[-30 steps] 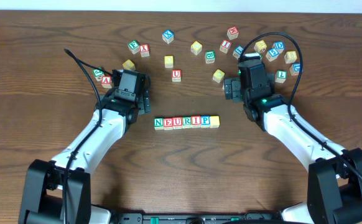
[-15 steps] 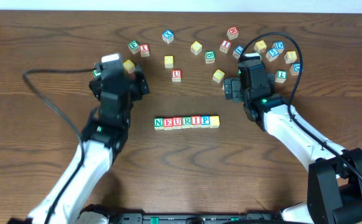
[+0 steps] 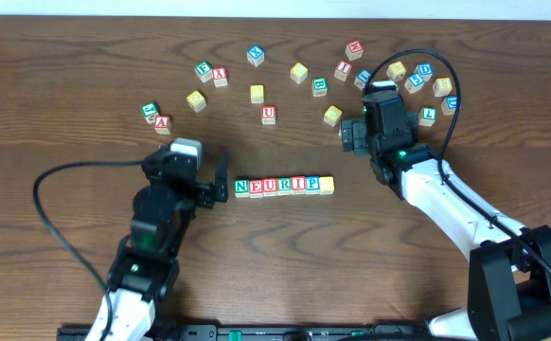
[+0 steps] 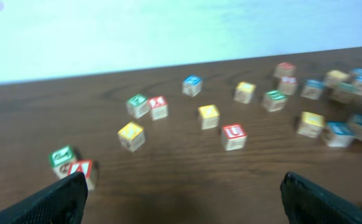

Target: Spell out NEURIPS

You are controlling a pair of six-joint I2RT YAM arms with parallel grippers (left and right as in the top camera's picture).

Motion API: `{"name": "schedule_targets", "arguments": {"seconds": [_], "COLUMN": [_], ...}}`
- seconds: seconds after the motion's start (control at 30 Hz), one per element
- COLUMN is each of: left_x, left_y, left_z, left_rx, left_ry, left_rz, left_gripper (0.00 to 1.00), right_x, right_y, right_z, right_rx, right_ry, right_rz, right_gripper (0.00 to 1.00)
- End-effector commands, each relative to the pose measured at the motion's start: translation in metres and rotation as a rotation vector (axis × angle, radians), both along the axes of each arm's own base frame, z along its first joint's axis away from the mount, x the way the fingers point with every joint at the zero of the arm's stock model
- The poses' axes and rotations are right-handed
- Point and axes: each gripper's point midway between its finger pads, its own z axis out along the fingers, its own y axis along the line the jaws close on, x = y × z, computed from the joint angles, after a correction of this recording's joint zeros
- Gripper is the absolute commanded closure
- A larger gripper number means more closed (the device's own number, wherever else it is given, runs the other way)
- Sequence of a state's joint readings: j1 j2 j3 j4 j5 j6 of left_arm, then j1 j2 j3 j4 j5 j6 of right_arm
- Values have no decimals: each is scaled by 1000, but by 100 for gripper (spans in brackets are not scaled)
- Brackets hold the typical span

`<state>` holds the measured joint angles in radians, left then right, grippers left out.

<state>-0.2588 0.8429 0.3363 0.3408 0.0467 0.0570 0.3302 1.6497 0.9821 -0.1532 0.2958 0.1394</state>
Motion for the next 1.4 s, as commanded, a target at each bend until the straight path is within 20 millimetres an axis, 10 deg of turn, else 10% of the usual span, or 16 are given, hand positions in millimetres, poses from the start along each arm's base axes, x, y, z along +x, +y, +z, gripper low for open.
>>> {"name": "schedule_targets", "arguments": {"seconds": [0.0,1.1,1.37], "left_x": [-15,-80,-81], "left_y": [-8,11,16], "left_z": [-3,-66,-41], "left_rx": [32,12,-1], "left_ry": [-34,-12,-123], "left_rz": [-113,-120,-103], "left_gripper": [2,2,2], "right_x": [6,6,6], "right_y": [-7,-7,-7], "right_z": [16,16,16], "right_rx": [-5,-6,-6], "right_ry": [-39,-39,-39], "right_rz": [-13,-13,-14], "right_gripper": [1,1,1]}}
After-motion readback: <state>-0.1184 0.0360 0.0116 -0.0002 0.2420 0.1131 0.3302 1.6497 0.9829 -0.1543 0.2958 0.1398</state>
